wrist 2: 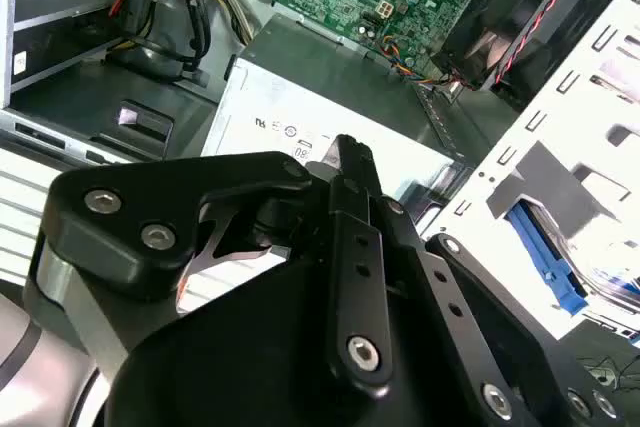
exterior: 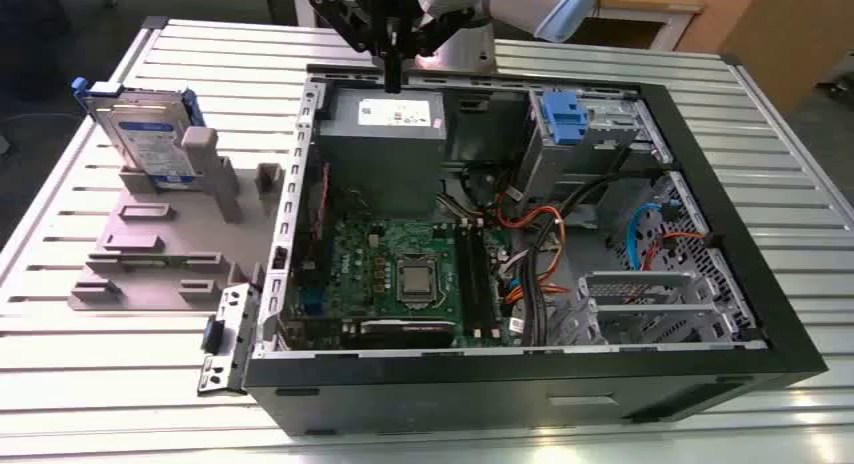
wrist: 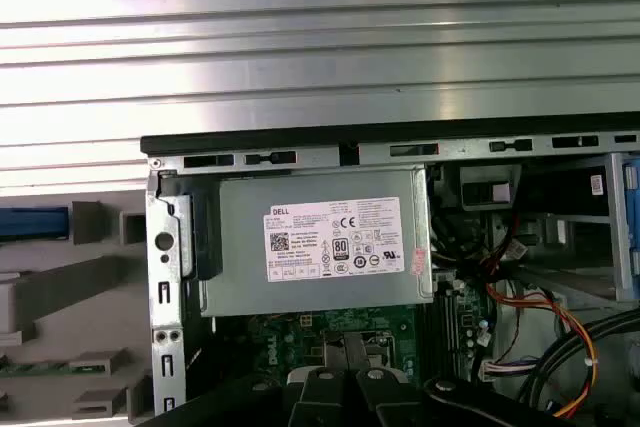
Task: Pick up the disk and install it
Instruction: 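Reach for the disk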
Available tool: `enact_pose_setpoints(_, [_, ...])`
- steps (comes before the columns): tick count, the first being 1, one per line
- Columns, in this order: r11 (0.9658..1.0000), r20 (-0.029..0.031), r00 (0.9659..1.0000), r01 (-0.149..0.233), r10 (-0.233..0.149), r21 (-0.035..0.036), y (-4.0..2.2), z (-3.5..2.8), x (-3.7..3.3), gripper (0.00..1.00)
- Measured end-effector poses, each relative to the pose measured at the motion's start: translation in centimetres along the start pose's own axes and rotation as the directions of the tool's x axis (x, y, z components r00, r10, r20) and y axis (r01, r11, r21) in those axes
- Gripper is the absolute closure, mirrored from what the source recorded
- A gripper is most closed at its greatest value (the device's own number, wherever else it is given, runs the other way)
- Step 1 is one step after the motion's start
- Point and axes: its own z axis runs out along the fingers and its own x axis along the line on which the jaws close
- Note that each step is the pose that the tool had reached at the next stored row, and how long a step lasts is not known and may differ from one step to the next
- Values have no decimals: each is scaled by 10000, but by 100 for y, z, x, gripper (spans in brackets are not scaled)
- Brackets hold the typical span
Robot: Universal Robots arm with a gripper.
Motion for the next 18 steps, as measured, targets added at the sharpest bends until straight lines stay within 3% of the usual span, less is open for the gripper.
enact_pose_setpoints(18, [10000, 0, 10000, 0, 0, -1, -5, -1, 64, 89])
